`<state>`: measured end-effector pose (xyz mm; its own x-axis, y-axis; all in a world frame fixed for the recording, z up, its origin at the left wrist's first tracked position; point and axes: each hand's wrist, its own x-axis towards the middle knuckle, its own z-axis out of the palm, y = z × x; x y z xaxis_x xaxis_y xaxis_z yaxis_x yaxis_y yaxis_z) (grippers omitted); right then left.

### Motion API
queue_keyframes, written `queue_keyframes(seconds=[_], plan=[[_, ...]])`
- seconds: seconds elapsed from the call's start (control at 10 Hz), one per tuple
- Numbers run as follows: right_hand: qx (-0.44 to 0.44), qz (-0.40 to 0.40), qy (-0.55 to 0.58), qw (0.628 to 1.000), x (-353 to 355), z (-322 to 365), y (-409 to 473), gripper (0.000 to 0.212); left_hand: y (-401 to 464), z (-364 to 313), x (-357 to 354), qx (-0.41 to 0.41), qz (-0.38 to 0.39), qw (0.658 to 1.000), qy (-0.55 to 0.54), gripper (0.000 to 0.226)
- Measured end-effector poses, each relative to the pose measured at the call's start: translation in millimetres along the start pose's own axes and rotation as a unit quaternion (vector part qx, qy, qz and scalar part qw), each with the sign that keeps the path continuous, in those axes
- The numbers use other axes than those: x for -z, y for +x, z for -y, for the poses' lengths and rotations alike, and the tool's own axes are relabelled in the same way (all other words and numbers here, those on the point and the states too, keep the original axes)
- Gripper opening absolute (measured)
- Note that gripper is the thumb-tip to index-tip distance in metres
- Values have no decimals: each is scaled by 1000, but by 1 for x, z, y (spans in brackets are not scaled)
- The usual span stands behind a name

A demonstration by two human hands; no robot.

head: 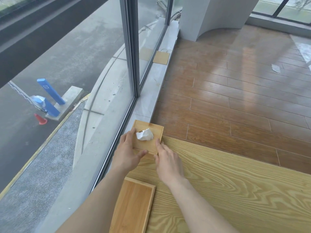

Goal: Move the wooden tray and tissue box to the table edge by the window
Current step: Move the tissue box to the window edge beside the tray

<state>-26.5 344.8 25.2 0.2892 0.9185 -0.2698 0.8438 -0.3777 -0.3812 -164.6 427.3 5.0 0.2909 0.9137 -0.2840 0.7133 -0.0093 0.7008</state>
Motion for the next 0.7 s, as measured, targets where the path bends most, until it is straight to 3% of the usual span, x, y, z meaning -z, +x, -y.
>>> queue_keyframes(seconds=[0.5, 0.7], plan=[[8, -9, 3, 1000, -1, -3, -2, 65, 1, 1, -1, -7, 13, 1000, 3, 95], [1, -18, -14, 1000, 4, -16, -12, 82, -5, -5, 4, -10, -11, 996, 93, 98]])
